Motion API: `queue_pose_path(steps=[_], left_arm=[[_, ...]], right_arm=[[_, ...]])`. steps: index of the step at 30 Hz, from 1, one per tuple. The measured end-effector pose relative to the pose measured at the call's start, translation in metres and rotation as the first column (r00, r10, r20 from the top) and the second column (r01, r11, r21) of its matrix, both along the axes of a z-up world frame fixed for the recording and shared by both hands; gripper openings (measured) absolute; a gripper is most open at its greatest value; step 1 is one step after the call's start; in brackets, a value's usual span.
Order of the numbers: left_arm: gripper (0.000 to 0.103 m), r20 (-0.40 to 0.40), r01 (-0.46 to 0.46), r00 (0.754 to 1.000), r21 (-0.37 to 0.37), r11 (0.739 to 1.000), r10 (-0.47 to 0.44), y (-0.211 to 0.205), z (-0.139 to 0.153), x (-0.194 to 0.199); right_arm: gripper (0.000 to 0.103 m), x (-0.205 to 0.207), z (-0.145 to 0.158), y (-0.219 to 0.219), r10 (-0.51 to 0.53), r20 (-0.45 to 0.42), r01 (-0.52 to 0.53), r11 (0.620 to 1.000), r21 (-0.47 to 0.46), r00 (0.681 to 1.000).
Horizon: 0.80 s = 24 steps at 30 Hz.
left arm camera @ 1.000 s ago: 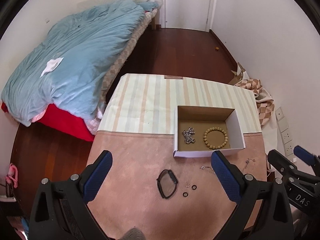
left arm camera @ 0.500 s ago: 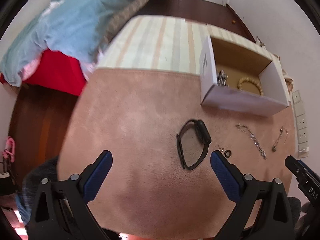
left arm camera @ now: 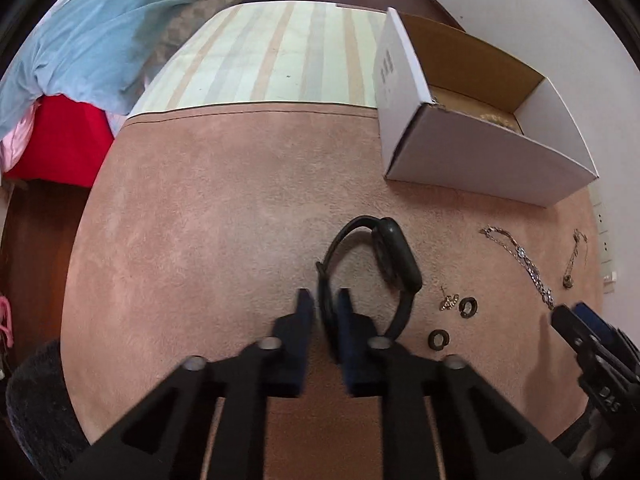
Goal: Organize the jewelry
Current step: 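Grasp the black watch band with the left tool while the right tool grasps the silver chain necklace, then carry the watch band and necklace into the white box and open both tools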
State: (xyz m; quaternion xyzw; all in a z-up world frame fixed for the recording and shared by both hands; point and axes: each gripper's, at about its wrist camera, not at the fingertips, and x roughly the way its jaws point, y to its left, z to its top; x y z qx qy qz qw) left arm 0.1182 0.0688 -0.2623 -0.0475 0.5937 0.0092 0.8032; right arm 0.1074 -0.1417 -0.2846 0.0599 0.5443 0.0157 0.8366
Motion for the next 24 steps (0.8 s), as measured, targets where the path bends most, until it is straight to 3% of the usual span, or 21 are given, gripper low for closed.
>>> queue_pose_path(steps=[3, 5, 7, 9, 13, 24], left_arm=[[0.006, 0.007, 0.01, 1.0, 0.004, 1.0, -0.01, 0.0, 0.0, -0.005], [0.005, 0.007, 0.01, 1.0, 0.004, 1.0, -0.01, 0.001, 0.0, -0.01], [0.005, 0.008, 0.008, 1.0, 0.008, 1.0, -0.008, 0.003, 0.001, -0.013], [0.005, 0.008, 0.006, 1.0, 0.007, 1.0, -0.006, 0.007, 0.002, -0.015], [0.005, 0.01, 0.004, 1.0, 0.006, 1.0, -0.004, 0.009, 0.003, -0.024], [0.004, 0.018, -0.008, 1.0, -0.014, 1.0, 0.008, 0.014, 0.013, -0.036]], right_arm=[[0.057, 0.001, -0.003, 0.01, 0.024, 0.031, -0.022, 0.999, -0.046, 0.999], [0.046, 0.001, -0.004, 0.016, 0.035, 0.049, -0.032, 0.997, -0.068, 0.998], [0.02, -0.001, -0.005, 0.023, 0.052, 0.069, -0.043, 0.992, -0.115, 0.996], [0.006, -0.002, -0.005, 0.028, 0.063, 0.083, -0.051, 0.989, -0.137, 0.995], [0.005, -0.007, -0.004, 0.032, 0.077, 0.101, -0.061, 0.986, -0.157, 0.992], [0.004, -0.027, 0.021, 0.019, 0.004, 0.121, -0.005, 1.0, 0.012, 0.993]])
